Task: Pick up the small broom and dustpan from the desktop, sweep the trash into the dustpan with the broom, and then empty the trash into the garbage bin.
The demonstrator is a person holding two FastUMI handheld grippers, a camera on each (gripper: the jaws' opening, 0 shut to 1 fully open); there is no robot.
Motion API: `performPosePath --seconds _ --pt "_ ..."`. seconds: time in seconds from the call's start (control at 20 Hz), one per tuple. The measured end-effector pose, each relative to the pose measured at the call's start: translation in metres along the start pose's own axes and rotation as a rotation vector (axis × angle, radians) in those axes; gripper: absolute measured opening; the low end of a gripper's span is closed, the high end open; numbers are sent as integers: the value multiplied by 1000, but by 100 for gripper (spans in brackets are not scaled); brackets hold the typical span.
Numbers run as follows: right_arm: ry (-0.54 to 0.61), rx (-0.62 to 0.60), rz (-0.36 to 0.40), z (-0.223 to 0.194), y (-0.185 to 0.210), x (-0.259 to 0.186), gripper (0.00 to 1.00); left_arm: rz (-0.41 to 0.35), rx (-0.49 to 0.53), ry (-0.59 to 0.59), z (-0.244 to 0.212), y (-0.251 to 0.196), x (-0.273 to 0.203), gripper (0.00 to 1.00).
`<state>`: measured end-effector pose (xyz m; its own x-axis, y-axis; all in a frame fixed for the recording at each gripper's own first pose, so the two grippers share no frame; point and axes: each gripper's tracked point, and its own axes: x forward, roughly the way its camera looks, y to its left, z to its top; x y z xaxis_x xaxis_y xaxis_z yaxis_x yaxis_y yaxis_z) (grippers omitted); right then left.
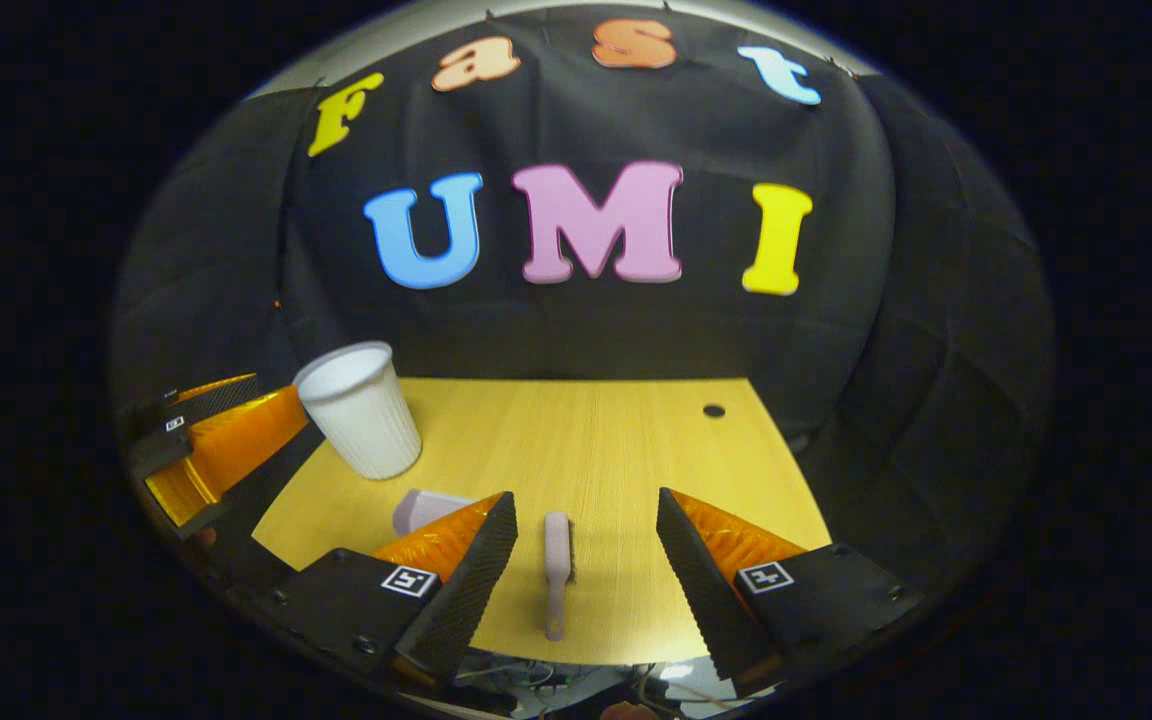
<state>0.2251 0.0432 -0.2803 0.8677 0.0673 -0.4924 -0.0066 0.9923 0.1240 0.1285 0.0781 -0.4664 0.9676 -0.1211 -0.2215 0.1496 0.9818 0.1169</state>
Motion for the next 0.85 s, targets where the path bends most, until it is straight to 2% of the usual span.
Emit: performPosePath --seconds 0.15,0.25,0.35,0.4,0.45,0.5,0.55,0.6,0.65,0.7,0.75,0.8,0.85 --pt "-213 -50 -37 51 -2 -35 93 15 15 -200 1 -2 -24 82" --pt "-335 -40 -50 72 -2 -59 93 35 59 -265 -10 -10 -26 85" --pt "-439 -79 -98 96 -9 -82 93 48 106 -315 -13 -15 -22 82" --pt "-462 -92 -103 105 -8 -86 88 48 111 -318 -13 -16 -24 82" --pt "-478 -96 -111 108 -9 -90 88 46 107 -303 -16 -17 -22 82" --pt "-489 -100 -115 111 -11 -91 93 57 99 -292 -10 -13 -25 82" --pt "-498 -104 -130 114 -16 -91 93 77 96 -300 -5 -9 -27 86" --pt "-508 -111 -157 118 -24 -91 88 105 96 -307 -4 -8 -28 82" --pt "-493 -115 -168 118 -29 -90 93 127 96 -307 -4 -2 -30 83" --pt "-470 -116 -178 116 -32 -88 88 138 95 -304 -9 4 -32 85" --pt "-444 -110 -168 113 -35 -84 93 134 100 -285 -12 2 -33 85" --pt "-444 -104 -158 113 -36 -87 93 131 108 -272 -13 -3 -34 86" --pt "-455 -105 -143 113 -39 -91 89 143 105 -282 -11 -8 -37 83"
